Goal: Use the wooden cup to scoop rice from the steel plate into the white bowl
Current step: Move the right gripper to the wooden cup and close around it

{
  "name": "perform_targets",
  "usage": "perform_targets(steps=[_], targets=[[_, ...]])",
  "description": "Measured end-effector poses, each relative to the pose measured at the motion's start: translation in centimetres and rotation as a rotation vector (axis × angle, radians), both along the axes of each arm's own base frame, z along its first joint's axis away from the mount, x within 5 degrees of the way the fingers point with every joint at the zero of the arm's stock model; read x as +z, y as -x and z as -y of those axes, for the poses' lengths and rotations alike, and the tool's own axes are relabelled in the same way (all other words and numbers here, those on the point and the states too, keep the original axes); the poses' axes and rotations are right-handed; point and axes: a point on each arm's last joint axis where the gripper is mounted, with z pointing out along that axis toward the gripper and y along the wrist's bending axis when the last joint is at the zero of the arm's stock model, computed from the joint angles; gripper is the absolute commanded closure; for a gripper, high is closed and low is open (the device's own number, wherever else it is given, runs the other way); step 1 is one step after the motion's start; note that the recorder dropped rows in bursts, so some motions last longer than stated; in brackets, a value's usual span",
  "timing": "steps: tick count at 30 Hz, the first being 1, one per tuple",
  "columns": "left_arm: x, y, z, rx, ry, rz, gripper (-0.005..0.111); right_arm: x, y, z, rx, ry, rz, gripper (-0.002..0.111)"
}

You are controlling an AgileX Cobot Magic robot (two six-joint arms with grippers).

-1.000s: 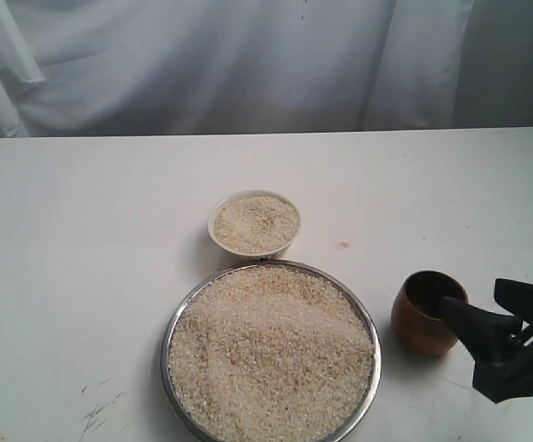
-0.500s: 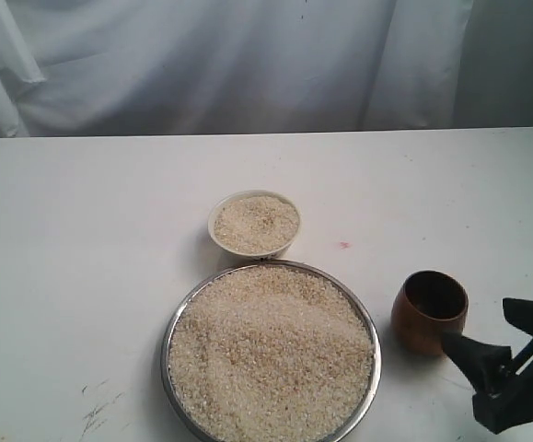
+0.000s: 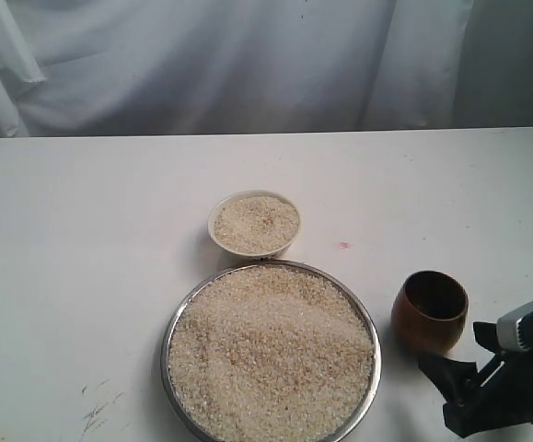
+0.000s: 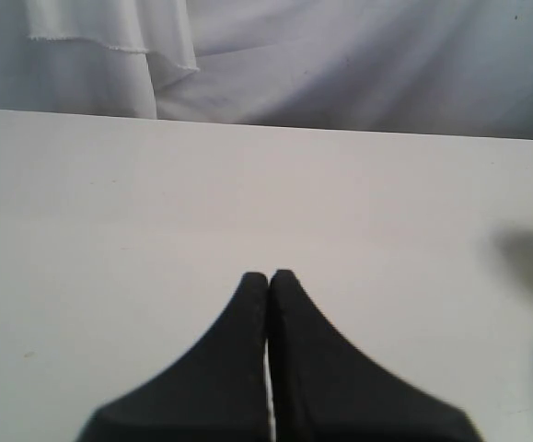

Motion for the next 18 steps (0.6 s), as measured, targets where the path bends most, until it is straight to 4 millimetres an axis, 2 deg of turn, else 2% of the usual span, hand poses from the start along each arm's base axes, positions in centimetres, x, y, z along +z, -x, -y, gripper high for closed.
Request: perform_targets(steps=[4, 15, 18], targets=[[0.0, 0.0, 0.0, 0.0, 0.0, 0.0, 0.107, -1.3, -0.4, -0.2, -0.004, -0.024, -0.024, 0.036], [0.0, 0.0, 0.0, 0.0, 0.0, 0.0, 0.107, -2.2, -3.3, -0.9, -0.002, -0.061, -0.018, 0.035], [0.0, 0.0, 0.0, 0.0, 0.0, 0.0, 0.107, -2.3, -4.3, -1.3, 0.027, -0.061, -0.038, 0.031]])
